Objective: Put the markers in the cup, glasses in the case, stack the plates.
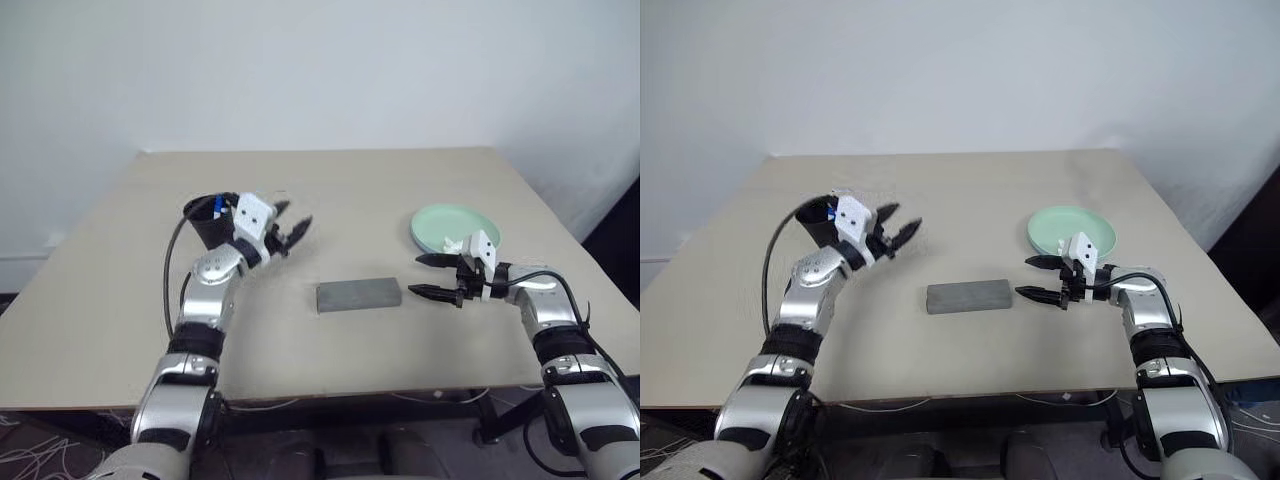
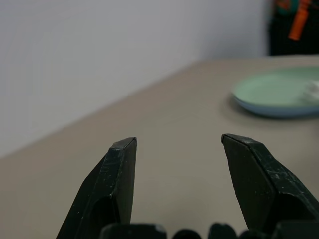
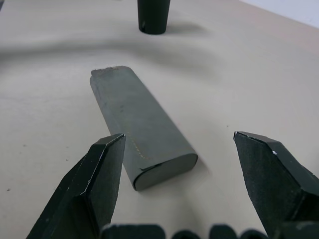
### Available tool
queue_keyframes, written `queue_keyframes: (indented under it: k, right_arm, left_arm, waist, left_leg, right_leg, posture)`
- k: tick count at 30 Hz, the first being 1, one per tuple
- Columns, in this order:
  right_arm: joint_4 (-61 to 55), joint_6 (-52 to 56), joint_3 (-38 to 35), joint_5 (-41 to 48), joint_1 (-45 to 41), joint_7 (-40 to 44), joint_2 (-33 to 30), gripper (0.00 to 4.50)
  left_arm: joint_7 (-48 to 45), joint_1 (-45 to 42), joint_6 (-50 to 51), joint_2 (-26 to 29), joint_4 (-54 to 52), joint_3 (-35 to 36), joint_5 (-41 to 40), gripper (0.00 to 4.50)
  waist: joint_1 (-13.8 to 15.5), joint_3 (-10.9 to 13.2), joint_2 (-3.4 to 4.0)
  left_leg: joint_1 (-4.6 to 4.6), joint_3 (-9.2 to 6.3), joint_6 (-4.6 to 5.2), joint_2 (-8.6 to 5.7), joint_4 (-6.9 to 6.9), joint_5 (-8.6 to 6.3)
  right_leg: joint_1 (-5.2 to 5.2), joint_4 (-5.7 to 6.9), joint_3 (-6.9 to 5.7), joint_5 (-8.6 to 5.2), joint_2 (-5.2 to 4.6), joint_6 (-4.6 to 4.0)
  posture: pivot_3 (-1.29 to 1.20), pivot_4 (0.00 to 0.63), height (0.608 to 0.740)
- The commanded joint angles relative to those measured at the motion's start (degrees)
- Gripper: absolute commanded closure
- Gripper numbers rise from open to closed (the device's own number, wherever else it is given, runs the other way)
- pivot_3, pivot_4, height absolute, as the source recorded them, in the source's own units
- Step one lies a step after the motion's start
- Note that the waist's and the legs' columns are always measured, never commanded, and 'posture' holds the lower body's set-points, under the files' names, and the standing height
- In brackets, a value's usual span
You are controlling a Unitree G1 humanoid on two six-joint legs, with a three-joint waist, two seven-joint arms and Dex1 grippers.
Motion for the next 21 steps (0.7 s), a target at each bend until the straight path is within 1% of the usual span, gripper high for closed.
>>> queue_keyframes:
  k: [1, 5, 11, 17, 21]
  right_arm:
    - [-3.50, 0.75, -2.19, 2.51, 0.59, -0.57, -0.66, 0.74]
    - [-5.51, 2.23, -3.29, 3.54, 2.55, -0.48, -1.72, 0.74]
    - [-7.91, 5.01, -4.98, 4.98, 6.02, -0.48, -4.12, 0.74]
    - [-6.36, 5.18, -6.21, 4.96, 6.55, -1.15, -6.40, 0.74]
    - [-5.05, 5.03, -7.18, 5.27, 6.35, -1.08, -8.25, 0.74]
  left_arm:
    - [-6.61, 2.05, 1.50, 2.54, -4.95, -1.21, -1.03, 1.66]
    - [-9.36, 5.08, 1.18, 3.87, -4.75, -1.35, -0.45, 1.66]
    - [-9.38, 7.80, -0.03, 4.32, -3.84, -0.80, 0.08, 1.66]
    - [-8.40, 7.38, 0.41, 2.55, -3.44, -1.36, 0.19, 1.66]
    - [-7.67, 7.17, 1.13, 1.69, -4.96, -1.66, 0.33, 1.66]
  waist:
    - [0.09, 0.00, 0.00]
    - [0.48, 0.00, 0.00]
    - [0.57, 0.00, 0.00]
    - [0.52, 0.00, 0.00]
    - [0.50, 0.00, 0.00]
  left_leg:
    - [0.00, -0.04, 0.00, 0.00, 0.01, 0.00]
    - [0.03, -0.03, -0.02, 0.01, 0.02, -0.01]
    - [0.02, -0.04, -0.06, 0.13, 0.02, -0.04]
    - [0.05, 0.02, -0.06, 0.12, 0.04, -0.05]
    - [0.07, 0.04, -0.06, 0.08, 0.04, -0.04]
  right_leg:
    - [-0.01, 0.00, 0.01, 0.00, -0.01, 0.00]
    - [0.01, 0.01, 0.04, -0.01, -0.03, -0.01]
    - [0.00, 0.01, 0.04, -0.01, -0.06, -0.02]
    - [0.00, 0.01, 0.05, -0.01, -0.07, -0.02]
    - [0.00, 0.02, 0.04, -0.01, -0.03, -0.02]
  posture:
    - [0.00, 0.000, 0.732]
    - [0.00, 0.000, 0.732]
    - [0.00, 0.000, 0.732]
    - [0.00, 0.000, 0.732]
    - [0.00, 0.000, 0.732]
